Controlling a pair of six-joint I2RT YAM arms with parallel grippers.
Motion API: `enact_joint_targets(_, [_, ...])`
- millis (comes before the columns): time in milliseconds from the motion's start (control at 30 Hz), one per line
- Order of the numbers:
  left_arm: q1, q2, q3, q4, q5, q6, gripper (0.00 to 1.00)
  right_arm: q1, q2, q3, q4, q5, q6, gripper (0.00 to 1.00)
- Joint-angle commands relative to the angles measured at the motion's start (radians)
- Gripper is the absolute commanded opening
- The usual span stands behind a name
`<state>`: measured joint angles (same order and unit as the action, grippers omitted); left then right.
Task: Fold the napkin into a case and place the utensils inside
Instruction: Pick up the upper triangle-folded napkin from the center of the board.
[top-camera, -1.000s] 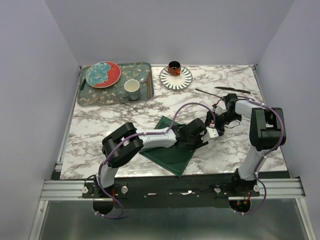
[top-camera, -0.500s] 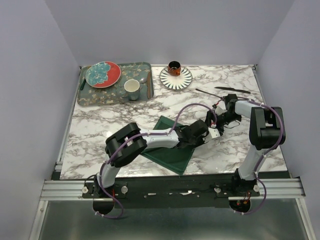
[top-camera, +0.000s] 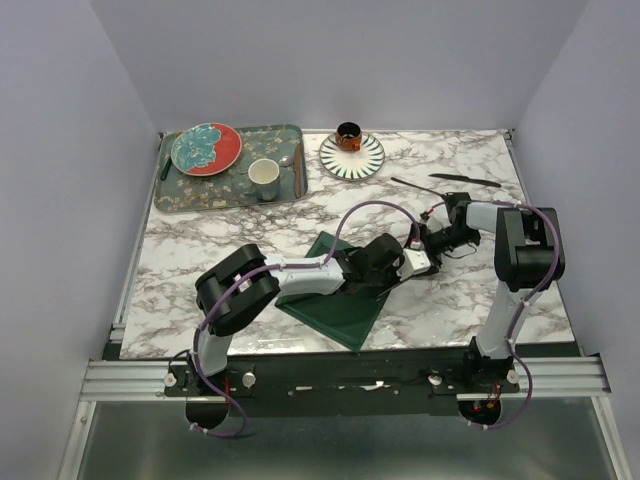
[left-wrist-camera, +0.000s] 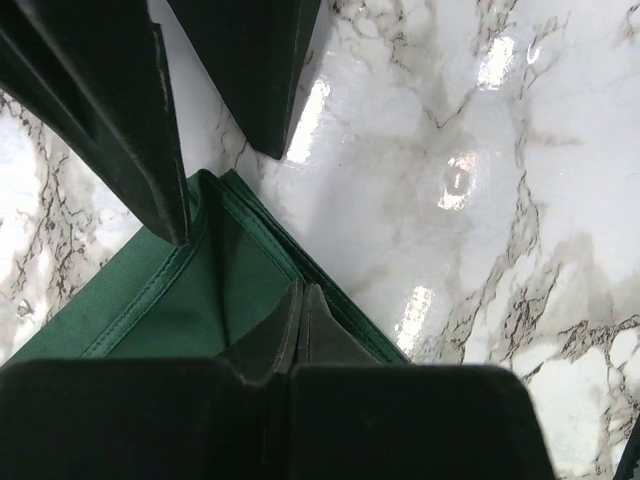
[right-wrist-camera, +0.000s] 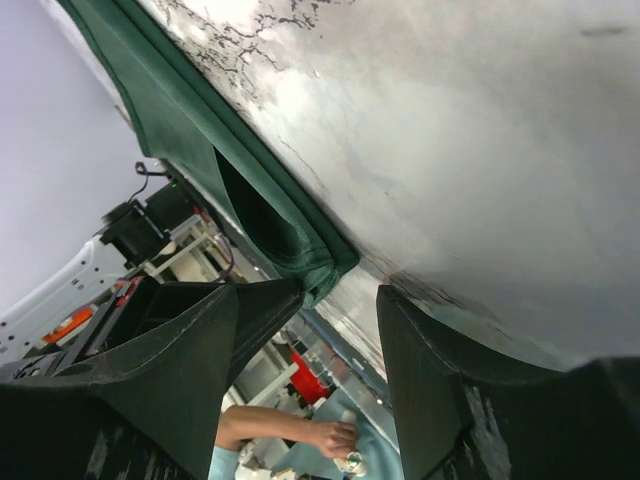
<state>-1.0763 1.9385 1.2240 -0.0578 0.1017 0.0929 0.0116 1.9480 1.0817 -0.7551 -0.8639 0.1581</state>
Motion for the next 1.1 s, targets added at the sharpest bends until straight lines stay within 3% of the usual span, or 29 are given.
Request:
enact_joint_targets(0, [0.01,-0.059,-0.03,0.052,0.044,-0.019,0.0,0.004,0.06,-0.002,0.074,0.02,-0.022,0.67])
enact_joint_targets(233, [0.018,-0.061,-0.029,0.07,0.059,-0.035,0.02,0.011,0.091,-0.006,0.089,0.049,-0.025,0.67])
enact_joint_targets(300, [0.018,-0.044,-0.012,0.059,0.053,-0.036,0.14,0.011,0.085,-0.006,0.089,0.049,-0.025,0.67])
enact_joint_targets(333, [0.018,-0.039,-0.008,0.059,0.05,-0.038,0.25,0.013,0.077,-0.008,0.088,0.054,-0.023,0.67])
enact_joint_targets(433, [0.018,-0.023,0.008,0.059,0.03,-0.048,0.37,0.011,0.042,-0.016,0.085,0.083,-0.022,0.67])
enact_joint_targets(533, [0.018,0.002,0.031,0.059,0.003,-0.051,0.43,0.011,0.016,-0.02,0.076,0.098,-0.011,0.67])
enact_joint_targets(900, [0.018,0.092,0.095,-0.005,-0.01,-0.045,0.46,0.01,-0.006,-0.008,0.069,0.141,0.021,0.69])
enact_joint_targets(1067, [0.018,0.12,0.098,-0.027,-0.022,-0.039,0.35,0.011,-0.001,0.0,0.06,0.143,0.021,0.7])
